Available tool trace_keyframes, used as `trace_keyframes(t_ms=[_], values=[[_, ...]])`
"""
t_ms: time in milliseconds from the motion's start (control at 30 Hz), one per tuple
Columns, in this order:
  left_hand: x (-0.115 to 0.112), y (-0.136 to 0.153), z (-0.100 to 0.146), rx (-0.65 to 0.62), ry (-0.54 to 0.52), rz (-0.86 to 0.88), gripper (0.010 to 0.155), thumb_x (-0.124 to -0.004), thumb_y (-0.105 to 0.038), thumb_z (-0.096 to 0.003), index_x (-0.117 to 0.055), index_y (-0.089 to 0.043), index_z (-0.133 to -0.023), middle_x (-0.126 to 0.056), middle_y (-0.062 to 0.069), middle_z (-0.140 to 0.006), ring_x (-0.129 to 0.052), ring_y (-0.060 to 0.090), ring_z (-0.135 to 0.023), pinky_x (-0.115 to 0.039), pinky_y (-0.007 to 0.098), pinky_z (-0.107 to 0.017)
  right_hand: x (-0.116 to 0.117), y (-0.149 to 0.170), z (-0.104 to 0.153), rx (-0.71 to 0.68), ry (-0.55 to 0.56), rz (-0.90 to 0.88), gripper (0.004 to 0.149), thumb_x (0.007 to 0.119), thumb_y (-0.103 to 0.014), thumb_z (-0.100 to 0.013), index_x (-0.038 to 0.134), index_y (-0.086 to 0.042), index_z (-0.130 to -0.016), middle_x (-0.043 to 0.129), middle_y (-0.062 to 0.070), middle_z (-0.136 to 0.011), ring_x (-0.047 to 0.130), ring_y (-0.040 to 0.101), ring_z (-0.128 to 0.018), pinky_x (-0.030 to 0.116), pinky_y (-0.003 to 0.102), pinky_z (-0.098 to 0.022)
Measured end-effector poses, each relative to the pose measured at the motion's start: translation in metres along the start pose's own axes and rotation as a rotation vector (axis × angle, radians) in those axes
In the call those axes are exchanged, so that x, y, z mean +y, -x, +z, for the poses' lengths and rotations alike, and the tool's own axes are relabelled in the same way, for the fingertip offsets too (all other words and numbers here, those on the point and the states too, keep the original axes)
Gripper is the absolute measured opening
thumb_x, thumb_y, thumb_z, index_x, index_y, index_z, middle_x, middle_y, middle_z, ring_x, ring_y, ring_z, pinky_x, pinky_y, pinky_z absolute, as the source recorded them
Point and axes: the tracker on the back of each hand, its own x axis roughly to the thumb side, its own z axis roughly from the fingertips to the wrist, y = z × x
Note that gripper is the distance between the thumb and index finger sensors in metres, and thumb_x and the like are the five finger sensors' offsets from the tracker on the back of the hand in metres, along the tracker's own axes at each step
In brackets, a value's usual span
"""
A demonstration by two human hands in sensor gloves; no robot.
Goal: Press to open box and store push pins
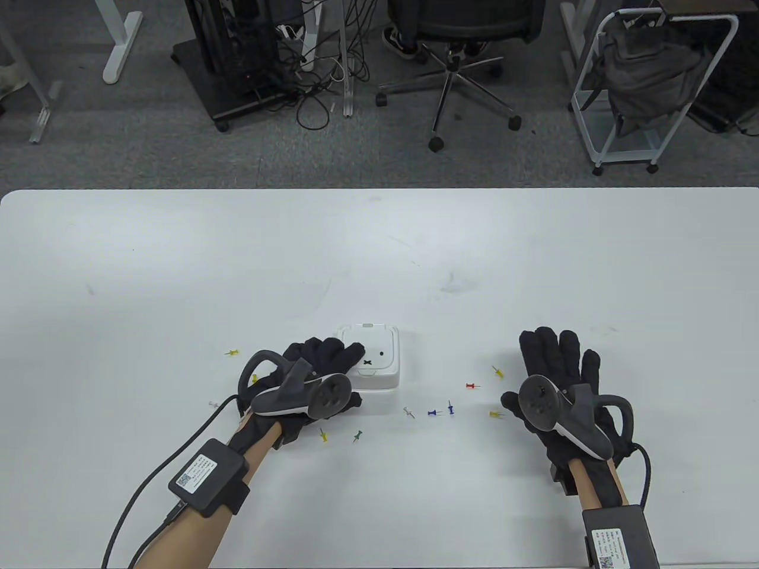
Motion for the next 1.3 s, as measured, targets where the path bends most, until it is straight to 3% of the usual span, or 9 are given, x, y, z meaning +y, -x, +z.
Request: trace_keyframes(t_ms=[367,600,933,1300], values=[[-0.007,-0.006,0.002,-0.01,-0.002,-0.013,0.07,-0.057,-0.066,-0.0544,-0.056,-0.032,-0.115,-0.066,-0.001,-0.111,-0.079,0.03,-0.09,-0.069,0.055,-0.077,0.001,-0.001,0.0,0.001,-0.007,0.012,0.091,0.064,-0.062,-0.04,0.012,-0.026,-0.105,0.023,0.009,-0.124,0.027,0.043,-0.113,0.03,0.067,-0.078],[-0.007,-0.018,0.002,-0.042,-0.091,-0.182,0.065,-0.059,-0.064,-0.0539,-0.063,-0.032,-0.11,-0.074,-0.005,-0.104,-0.086,0.026,-0.083,-0.073,0.053,-0.075,0.001,-0.001,0.0,0.0,-0.011,0.007,0.091,0.064,-0.062,-0.04,0.011,-0.025,-0.106,0.024,0.009,-0.124,0.028,0.043,-0.113,0.031,0.067,-0.078],[-0.006,-0.03,0.004,-0.051,-0.105,-0.307,0.063,-0.06,-0.062,-0.0543,-0.065,-0.03,-0.108,-0.079,-0.008,-0.1,-0.09,0.024,-0.08,-0.076,0.052,-0.074,0.001,0.0,0.0,0.001,-0.017,-0.001,0.091,0.063,-0.062,-0.041,0.011,-0.025,-0.106,0.025,0.009,-0.124,0.03,0.042,-0.113,0.031,0.067,-0.078],[-0.006,-0.026,0.003,-0.034,-0.089,-0.258,0.063,-0.06,-0.062,-0.0544,-0.064,-0.031,-0.109,-0.079,-0.009,-0.101,-0.09,0.024,-0.082,-0.076,0.052,-0.074,0.001,0.001,-0.001,0.007,-0.023,-0.007,0.091,0.063,-0.062,-0.041,0.011,-0.025,-0.106,0.025,0.008,-0.124,0.03,0.042,-0.113,0.031,0.066,-0.078]])
